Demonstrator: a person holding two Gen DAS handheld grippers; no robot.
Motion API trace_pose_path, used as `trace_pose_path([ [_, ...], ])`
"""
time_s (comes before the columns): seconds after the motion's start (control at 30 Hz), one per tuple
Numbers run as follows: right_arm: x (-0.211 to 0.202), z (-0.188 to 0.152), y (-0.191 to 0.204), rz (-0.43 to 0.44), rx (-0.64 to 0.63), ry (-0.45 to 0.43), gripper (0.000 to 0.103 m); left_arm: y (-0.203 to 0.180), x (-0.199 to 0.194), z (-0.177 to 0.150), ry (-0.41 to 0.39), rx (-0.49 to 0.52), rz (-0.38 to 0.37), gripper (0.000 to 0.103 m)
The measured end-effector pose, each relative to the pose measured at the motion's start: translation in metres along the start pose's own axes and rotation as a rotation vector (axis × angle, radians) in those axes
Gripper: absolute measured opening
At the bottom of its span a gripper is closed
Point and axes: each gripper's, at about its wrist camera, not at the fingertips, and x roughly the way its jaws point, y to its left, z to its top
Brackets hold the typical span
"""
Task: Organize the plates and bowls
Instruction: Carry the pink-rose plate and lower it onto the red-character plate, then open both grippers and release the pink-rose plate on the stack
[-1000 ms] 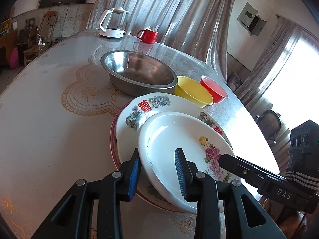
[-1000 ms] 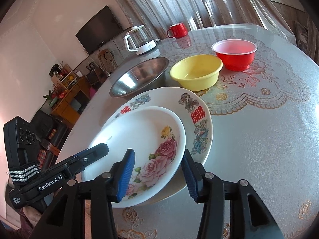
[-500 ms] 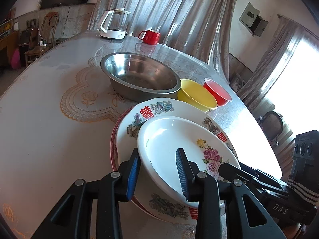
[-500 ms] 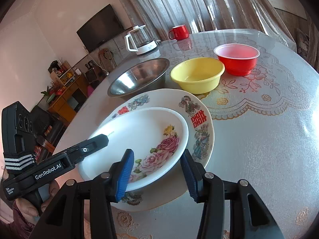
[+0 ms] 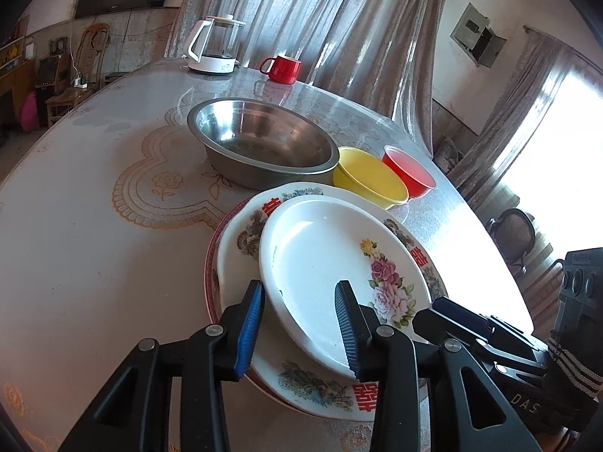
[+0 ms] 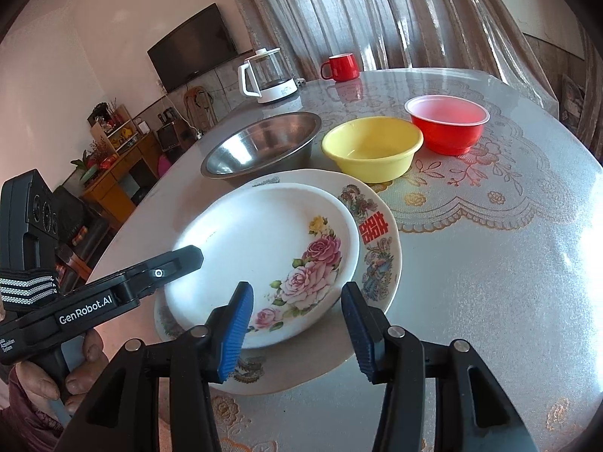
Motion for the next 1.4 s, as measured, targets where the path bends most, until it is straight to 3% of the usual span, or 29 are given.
trace_pose_path([
  [0.27,0.000,-0.001,0.000,-0.007,-0.010,-0.006,0.051,-0.004,-0.014,0.001,-0.047,0.010,-0.026,0.038],
  [0.53,-0.002,0.001,-0.002,-0.013,0.011,-0.011,0.051,-0.013,-0.013,-0.002,-0.075,0.097,0.142,0.038],
  [0.7,0.001,0.001,0.003,-0.039,-0.021,-0.010,0.051,-0.018,-0.001,-0.006,-0.033,0.148,0.170,0.038],
  [1.13,0.001,0.002,0.001,-0.047,-0.019,-0.020,0.051,-0.025,0.001,-0.010,-0.017,0.169,0.177,0.038],
  [1.4,0.009,0.008,0.003,-0.100,-0.059,-0.028,0.047,-0.022,0.000,-0.009,-0.026,0.155,0.182,0.038],
])
